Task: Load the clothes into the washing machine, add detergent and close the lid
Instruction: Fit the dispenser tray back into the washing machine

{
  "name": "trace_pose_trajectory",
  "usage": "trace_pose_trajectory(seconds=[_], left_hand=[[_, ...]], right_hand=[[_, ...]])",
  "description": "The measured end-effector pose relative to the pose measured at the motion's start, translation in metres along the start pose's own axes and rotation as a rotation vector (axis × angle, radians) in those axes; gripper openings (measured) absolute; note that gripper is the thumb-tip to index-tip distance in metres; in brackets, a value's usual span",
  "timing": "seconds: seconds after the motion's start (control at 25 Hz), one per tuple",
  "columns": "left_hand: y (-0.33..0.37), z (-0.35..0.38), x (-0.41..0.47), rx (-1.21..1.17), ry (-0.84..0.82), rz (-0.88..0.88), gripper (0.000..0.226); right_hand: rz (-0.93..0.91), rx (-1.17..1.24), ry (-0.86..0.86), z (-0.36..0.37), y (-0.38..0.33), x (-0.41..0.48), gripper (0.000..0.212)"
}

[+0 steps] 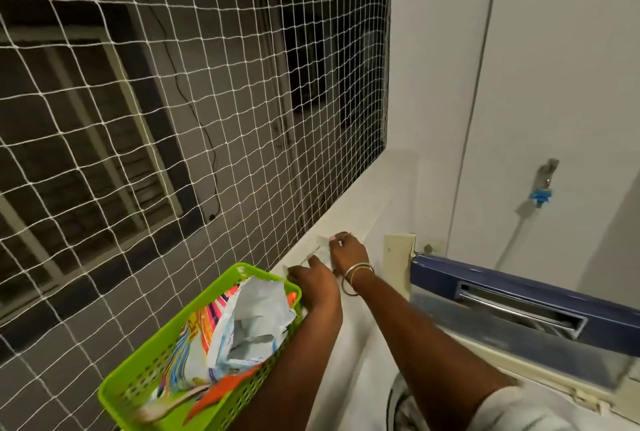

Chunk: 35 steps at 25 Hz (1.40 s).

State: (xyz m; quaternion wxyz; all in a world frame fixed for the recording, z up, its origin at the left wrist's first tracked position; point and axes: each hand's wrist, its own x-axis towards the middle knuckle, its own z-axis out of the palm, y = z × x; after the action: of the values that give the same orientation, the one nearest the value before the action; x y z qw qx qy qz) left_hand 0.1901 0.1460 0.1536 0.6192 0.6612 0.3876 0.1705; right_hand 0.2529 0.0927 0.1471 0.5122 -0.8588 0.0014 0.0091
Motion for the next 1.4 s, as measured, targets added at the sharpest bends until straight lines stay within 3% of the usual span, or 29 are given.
trace_pose_trajectory(seconds=[0.36, 0.52, 0.88, 1.16, 1.4], left_hand=[[-0.034, -0.001, -0.045, -0.001, -0.111, 0.214, 0.047], [-0.060, 0.006, -0.077, 0.043, -0.135, 0.272, 0.040], [-0.161, 0.057, -0.127, 0.193, -0.440, 0.388, 0.035], [-0.226, 0.108, -0.146, 0.227, -0.674, 0.288, 0.039], [-0.271, 0.142, -0.135, 0.279, -0.777, 0.119, 0.036]], right_hand=[[-0.066, 0.135, 0.210, -0.061, 0.045, -0.076, 0.035], [-0.083, 0.210, 0.304, -0.082, 0.088, -0.118, 0.023], [0.162, 0.263, 0.473, -0.118, 0.217, -0.180, 0.014], [0.354, 0.228, 0.560, -0.136, 0.300, -0.192, 0.016], [0.375, 0.239, 0.544, -0.135, 0.352, -0.183, 0.032]])
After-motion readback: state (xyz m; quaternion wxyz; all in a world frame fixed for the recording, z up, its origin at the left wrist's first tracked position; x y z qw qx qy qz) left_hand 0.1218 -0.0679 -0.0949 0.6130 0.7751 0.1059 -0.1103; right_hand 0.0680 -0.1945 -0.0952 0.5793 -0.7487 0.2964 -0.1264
